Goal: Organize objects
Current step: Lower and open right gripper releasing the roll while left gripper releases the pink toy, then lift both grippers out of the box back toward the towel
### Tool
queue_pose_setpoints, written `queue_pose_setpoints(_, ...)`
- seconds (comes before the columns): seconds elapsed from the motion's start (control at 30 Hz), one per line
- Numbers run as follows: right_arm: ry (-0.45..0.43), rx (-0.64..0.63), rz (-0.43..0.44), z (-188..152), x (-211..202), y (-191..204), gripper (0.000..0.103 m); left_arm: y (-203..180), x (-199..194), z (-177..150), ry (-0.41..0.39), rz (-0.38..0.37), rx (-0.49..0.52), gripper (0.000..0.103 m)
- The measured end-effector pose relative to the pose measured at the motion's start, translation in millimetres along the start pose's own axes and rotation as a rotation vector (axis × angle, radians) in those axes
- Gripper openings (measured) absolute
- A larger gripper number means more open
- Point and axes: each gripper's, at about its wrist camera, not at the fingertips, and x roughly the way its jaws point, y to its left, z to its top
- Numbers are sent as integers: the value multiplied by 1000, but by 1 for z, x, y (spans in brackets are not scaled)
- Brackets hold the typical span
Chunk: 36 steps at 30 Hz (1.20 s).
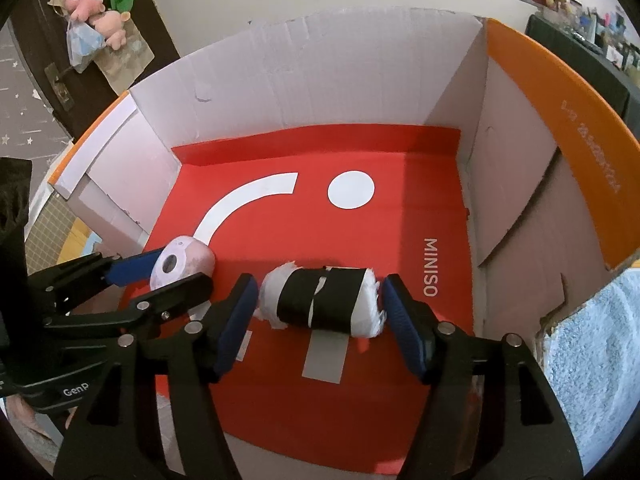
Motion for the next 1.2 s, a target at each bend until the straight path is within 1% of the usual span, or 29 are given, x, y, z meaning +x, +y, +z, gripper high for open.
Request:
queue_pose_setpoints(0.5, -48, 7, 29, -5, -14, 1, 66, -5, -20, -2, -24, -3, 11, 61)
queue_pose_setpoints(0.6, -65, 9, 45, -7, -21, 3, 70, -7, -25, -3, -30, 5, 14, 65)
queue_pose_setpoints(0.67, -78, 6, 53, -9, -26, 4, 72, -6, -29, -4, -41, 8, 10, 71)
queue_pose_setpoints(0.8, -101, 12, 78, -13, -35, 6, 73, -5, -39, -6, -62, 9, 0, 71)
queue_pose_setpoints(0.83, -107, 14, 82, -13, -38, 6, 77, -5, -42, -7, -68, 14, 0, 72)
queue_pose_setpoints(0.87, -116, 14, 82, -14, -41, 7, 82, -5, -43, -7, -73, 19, 1, 76)
queue_pose_setpoints(0.93, -131, 11, 85, -17, -46, 9, 82, -6, -48, -10, -88, 28, 3, 80)
queue_pose_setpoints(1.1, -160, 3, 90, -24, -59, 14, 83, -10, -60, -17, -114, 33, 10, 82)
queue_pose_setpoints(1.17, -171, 0, 93, -27, -63, 16, 90, -12, -63, -20, -124, 38, 12, 87)
queue_pose_setpoints(1.2, -178, -2, 96, -29, -66, 17, 92, -12, -65, -21, -130, 41, 12, 88)
